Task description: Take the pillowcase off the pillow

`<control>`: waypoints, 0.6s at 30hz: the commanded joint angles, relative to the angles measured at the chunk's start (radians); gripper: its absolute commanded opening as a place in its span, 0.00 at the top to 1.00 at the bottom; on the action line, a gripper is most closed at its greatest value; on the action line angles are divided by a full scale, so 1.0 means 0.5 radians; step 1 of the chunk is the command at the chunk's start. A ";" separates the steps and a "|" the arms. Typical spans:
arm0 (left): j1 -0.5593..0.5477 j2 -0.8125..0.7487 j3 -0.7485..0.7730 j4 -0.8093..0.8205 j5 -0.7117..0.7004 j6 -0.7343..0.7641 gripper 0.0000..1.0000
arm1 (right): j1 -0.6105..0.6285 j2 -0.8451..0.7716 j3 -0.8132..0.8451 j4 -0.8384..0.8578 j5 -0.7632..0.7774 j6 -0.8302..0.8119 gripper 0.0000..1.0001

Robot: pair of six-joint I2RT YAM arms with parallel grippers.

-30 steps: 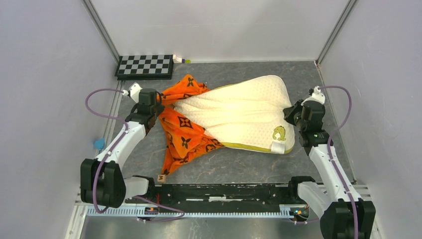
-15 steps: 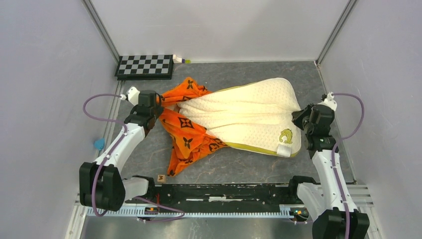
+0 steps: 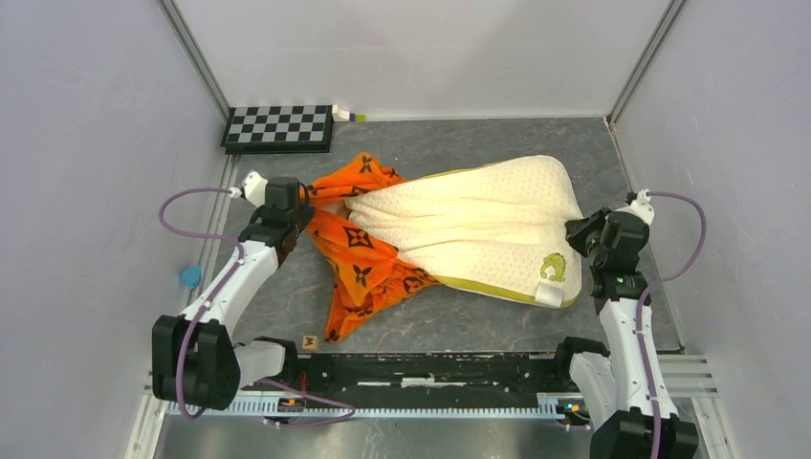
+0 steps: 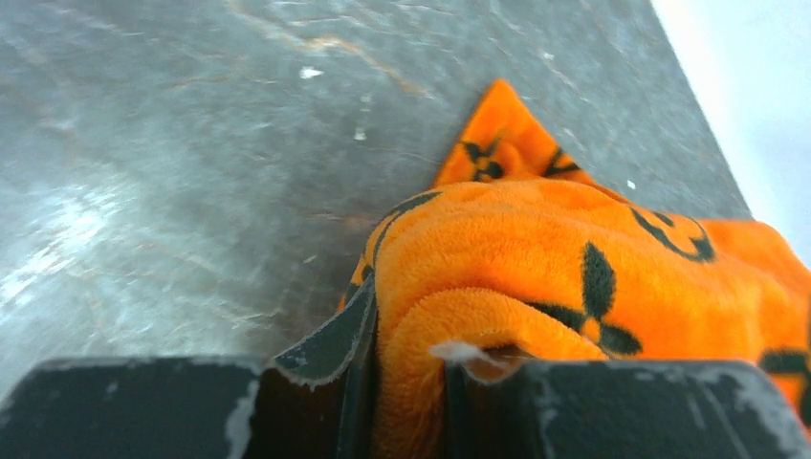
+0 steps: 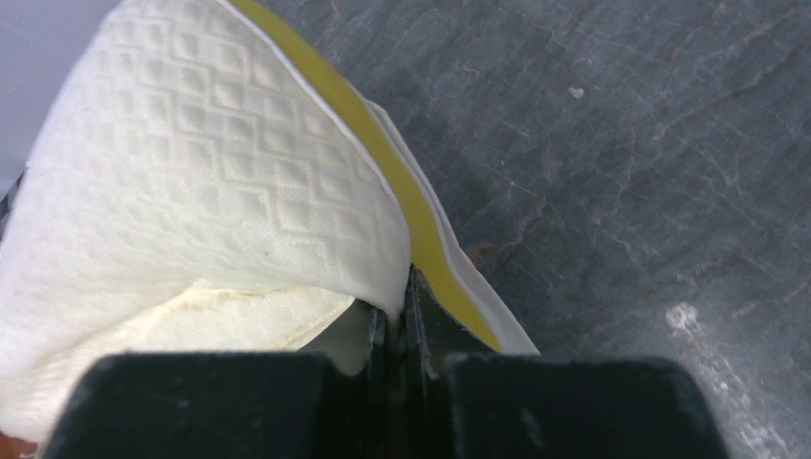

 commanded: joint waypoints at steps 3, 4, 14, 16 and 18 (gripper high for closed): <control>0.175 0.125 0.016 0.792 0.405 0.525 0.60 | -0.207 0.167 0.047 0.643 -0.286 -0.331 0.43; 0.159 0.157 0.050 0.796 0.511 0.503 0.45 | -0.207 0.215 0.072 0.666 -0.434 -0.357 0.31; -0.318 0.054 0.522 0.022 0.503 0.725 0.00 | 0.392 0.282 0.377 0.334 -0.383 -0.724 0.10; -0.482 0.044 0.679 -0.254 0.382 0.788 0.00 | 0.603 0.315 0.387 0.274 -0.310 -0.717 0.09; -0.675 0.018 0.780 -0.481 0.222 0.799 0.00 | 0.783 0.349 0.376 0.221 -0.260 -0.735 0.08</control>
